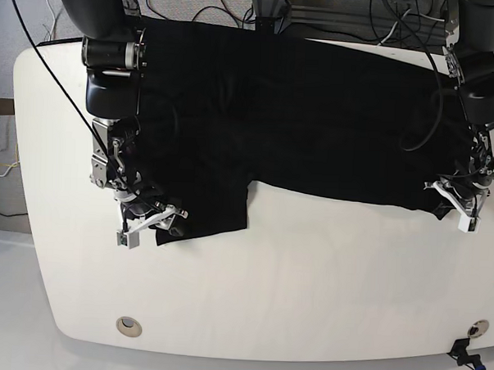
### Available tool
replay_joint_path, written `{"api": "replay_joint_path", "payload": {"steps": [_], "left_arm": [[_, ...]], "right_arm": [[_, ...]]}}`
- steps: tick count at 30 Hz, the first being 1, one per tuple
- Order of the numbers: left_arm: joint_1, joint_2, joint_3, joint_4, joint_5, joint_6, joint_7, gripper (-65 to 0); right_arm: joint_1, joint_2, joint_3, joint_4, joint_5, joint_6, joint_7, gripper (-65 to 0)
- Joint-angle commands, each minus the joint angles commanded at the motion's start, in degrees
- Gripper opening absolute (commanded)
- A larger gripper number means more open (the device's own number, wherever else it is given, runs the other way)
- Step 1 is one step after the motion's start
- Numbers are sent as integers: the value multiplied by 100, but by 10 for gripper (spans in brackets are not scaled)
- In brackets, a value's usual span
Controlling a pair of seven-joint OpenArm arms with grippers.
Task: Fold the T-shirt properly
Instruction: 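Drag the folded shirt edge with both grippers toward the collar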
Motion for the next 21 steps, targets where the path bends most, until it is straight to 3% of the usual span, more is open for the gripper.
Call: {"api": "replay_joint_path", "payload": {"steps": [2, 6, 7, 9, 11, 14, 17, 21], "left_arm": [[0, 0, 0, 0, -9, 0, 0, -650], [-44, -9, -18, 70, -26, 0, -9, -650], [-44, -9, -18, 229, -26, 0, -9, -650], [-44, -9, -18, 554, -26, 0, 9, -650], [-44, -9, -26, 870, -26, -9, 44, -650], [-35, 0, -35, 1380, -88, -9, 290, -650], [9, -35, -35, 1969, -536, -9, 598, -650], [211, -176, -35, 2532, -809, -9, 862, -650]], "right_arm": [[0, 0, 0, 0, 0, 0, 0, -351], [35, 18, 0, 9, 0, 0, 0, -624], [44, 26, 0, 9, 0, 0, 0, -650], [105, 44, 0, 26, 0, 70, -9, -650], [114, 44, 35, 264, 0, 378, -299, -650], [70, 26, 387, 1020, 9, 589, -1196, -650], [-88, -9, 791, 1873, 9, 835, -2154, -650], [-290, -114, 1108, 2787, 9, 1002, -3042, -650]]}}
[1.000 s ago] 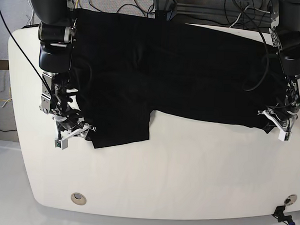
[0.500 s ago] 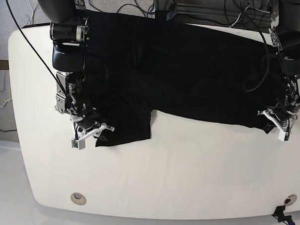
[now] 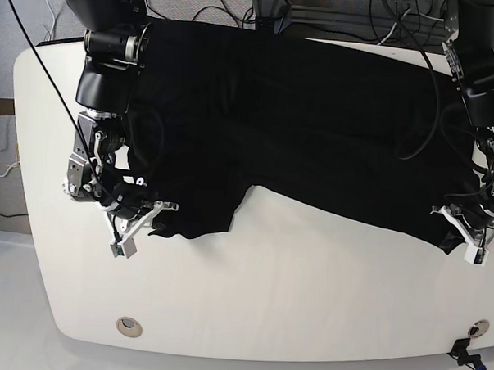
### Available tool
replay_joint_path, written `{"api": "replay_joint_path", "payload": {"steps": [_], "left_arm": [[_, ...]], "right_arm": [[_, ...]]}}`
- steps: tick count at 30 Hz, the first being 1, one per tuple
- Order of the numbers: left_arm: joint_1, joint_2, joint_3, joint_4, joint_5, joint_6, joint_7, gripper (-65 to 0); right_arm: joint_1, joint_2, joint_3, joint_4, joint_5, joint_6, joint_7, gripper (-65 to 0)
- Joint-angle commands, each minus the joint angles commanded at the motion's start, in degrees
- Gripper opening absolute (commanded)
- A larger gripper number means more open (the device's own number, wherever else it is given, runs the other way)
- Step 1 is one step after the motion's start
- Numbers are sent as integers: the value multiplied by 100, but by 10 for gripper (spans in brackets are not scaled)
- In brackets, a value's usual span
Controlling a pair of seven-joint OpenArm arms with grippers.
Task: Fold the T-shirt properly
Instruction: 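Drag the folded shirt edge with both grippers toward the collar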
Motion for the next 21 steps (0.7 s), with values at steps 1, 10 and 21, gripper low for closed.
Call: {"api": "replay_joint_path", "payload": {"steps": [1, 10, 21], "left_arm": [[53, -9, 0, 158, -26, 0, 35, -650], [105, -26, 0, 738, -44, -40, 35, -650], [70, -35, 0, 756, -44, -40, 9, -650]], "right_arm": [[-35, -9, 70, 193, 0, 105, -237, -650], [-141, 79, 457, 1275, 527, 484, -1222, -650], [360, 378, 457, 1266, 1196, 475, -1662, -650]]}}
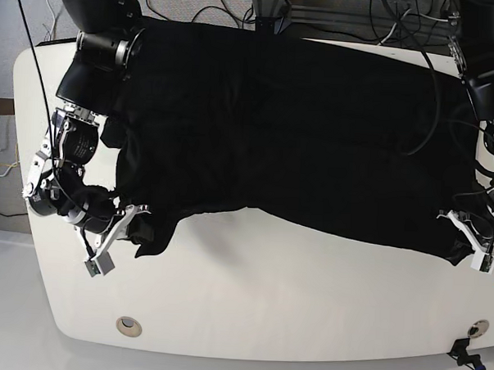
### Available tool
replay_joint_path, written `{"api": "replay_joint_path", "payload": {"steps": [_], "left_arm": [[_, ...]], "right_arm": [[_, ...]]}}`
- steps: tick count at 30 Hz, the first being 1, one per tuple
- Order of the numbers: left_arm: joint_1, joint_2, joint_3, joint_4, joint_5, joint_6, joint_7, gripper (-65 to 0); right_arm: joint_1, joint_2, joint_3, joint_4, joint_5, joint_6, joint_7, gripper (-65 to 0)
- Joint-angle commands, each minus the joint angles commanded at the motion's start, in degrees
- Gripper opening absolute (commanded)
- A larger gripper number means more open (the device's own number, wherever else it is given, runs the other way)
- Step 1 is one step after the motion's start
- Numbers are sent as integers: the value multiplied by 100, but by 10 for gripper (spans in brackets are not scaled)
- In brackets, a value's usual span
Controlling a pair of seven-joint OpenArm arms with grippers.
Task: Fold the T-shirt properly
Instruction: 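Drag the folded shirt edge with both grippers toward the collar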
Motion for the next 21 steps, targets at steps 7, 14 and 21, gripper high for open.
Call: {"api": "replay_joint_path", "payload": {"steps": [7, 14, 21], "left_arm": [[-62, 9, -334, 9, 0, 0, 0, -650], [9, 9, -360, 571, 0, 0, 53, -650], [114, 9, -360, 1055, 9, 0, 53, -650]], "right_arm": [[492, 158, -9, -9, 0, 0, 88, -650], [466, 141, -9, 35, 149, 44, -281, -650], [360, 255, -9, 0, 1002, 44, -378, -650]]}}
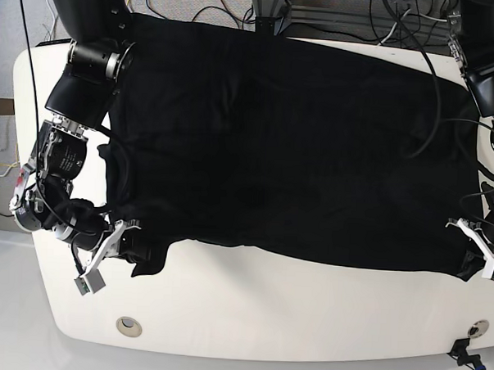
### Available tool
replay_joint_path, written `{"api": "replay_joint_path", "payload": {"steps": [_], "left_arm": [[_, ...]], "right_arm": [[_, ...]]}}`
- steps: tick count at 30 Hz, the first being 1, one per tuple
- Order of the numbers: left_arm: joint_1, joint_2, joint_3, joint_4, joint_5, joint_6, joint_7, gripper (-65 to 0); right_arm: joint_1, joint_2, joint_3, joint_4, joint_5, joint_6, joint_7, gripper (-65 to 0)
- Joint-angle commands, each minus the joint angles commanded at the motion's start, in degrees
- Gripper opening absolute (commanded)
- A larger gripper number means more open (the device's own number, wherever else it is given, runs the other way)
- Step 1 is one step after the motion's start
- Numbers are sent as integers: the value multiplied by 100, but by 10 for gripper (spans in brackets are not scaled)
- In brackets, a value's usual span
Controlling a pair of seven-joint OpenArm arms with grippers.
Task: Fold the T-shirt properly
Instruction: 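Drag the folded shirt edge with both grippers toward the collar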
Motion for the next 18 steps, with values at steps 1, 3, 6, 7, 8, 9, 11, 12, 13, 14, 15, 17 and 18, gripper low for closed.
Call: {"api": "replay_joint_path", "payload": {"steps": [1, 3, 6, 7, 8, 9, 11, 12, 13, 14, 15, 17, 18], "left_arm": [[0, 0, 0, 0, 0, 0, 0, -650], [53, -9, 0, 0, 0, 0, 0, -650], [185, -9, 0, 123, 0, 0, 0, -650], [281, -18, 0, 193, 0, 0, 0, -650], [378, -88, 0, 264, 0, 0, 0, -650], [466, -141, 9, 308, -9, 0, 0, -650], [580, -149, 18, 308, -9, 0, 0, -650], [607, -158, 18, 308, -9, 0, 0, -650], [615, -158, 18, 308, -9, 0, 18, -650], [624, -158, 9, 308, -9, 0, 132, -650], [659, -167, 9, 308, -9, 0, 316, -650], [712, -167, 0, 308, 0, 0, 607, -650], [774, -167, 0, 308, 9, 0, 738, -650]], "right_arm": [[-44, 26, 0, -9, 105, 0, -35, -650], [-185, 70, 0, -9, 378, 0, -44, -650], [-422, 185, -9, -9, 580, 0, -105, -650], [-527, 220, -9, -9, 677, 0, -105, -650], [-642, 255, -9, -9, 818, 0, -105, -650], [-756, 264, -9, -9, 985, 0, -105, -650], [-1011, 334, -9, -9, 1248, -18, -105, -650], [-1134, 343, -9, -9, 1266, -18, -105, -650], [-1257, 378, -18, -9, 1275, -18, -105, -650], [-1371, 378, -26, -9, 1275, -18, -105, -650], [-1495, 387, -70, -9, 1284, -18, -105, -650], [-1670, 404, -229, -9, 1284, -18, -105, -650], [-1776, 404, -290, -9, 1301, -9, -105, -650]]}}
